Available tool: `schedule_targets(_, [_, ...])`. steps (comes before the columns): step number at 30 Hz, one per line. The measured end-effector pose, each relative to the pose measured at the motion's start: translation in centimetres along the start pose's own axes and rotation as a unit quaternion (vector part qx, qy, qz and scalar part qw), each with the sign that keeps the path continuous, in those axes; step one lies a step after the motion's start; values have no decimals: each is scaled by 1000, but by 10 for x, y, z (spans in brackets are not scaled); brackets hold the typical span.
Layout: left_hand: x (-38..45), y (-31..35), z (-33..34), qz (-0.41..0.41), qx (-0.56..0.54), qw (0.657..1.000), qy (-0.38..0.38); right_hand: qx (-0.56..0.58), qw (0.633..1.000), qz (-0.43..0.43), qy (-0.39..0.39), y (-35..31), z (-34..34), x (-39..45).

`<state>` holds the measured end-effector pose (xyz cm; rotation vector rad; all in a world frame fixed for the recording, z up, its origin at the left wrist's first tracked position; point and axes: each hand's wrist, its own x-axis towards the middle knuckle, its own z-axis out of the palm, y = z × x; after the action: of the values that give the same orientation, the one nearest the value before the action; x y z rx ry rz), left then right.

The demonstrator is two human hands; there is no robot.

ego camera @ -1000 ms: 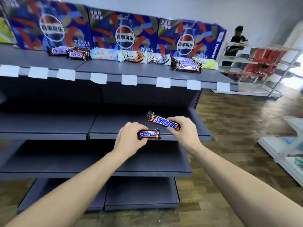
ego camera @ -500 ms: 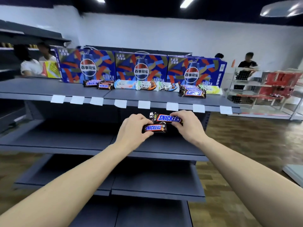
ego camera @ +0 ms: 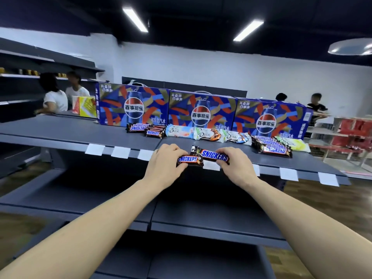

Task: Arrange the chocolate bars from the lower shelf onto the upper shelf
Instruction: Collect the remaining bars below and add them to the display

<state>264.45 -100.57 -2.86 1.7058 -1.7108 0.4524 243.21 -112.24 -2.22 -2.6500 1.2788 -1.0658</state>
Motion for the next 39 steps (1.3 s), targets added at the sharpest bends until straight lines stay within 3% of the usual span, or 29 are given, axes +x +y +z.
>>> schedule_targets(8, [28,-80,9,-65,28,997,16,3,1000,-16,-18,-24,50,63])
schedule_targets(26, [115,-187,52,-125,88,988,-9,10,995,-93,-45,-21,132,201])
schedule_targets(39, [150,-199,61,-73,126,986,-75,-4,999,-9,-41,-18,136,198])
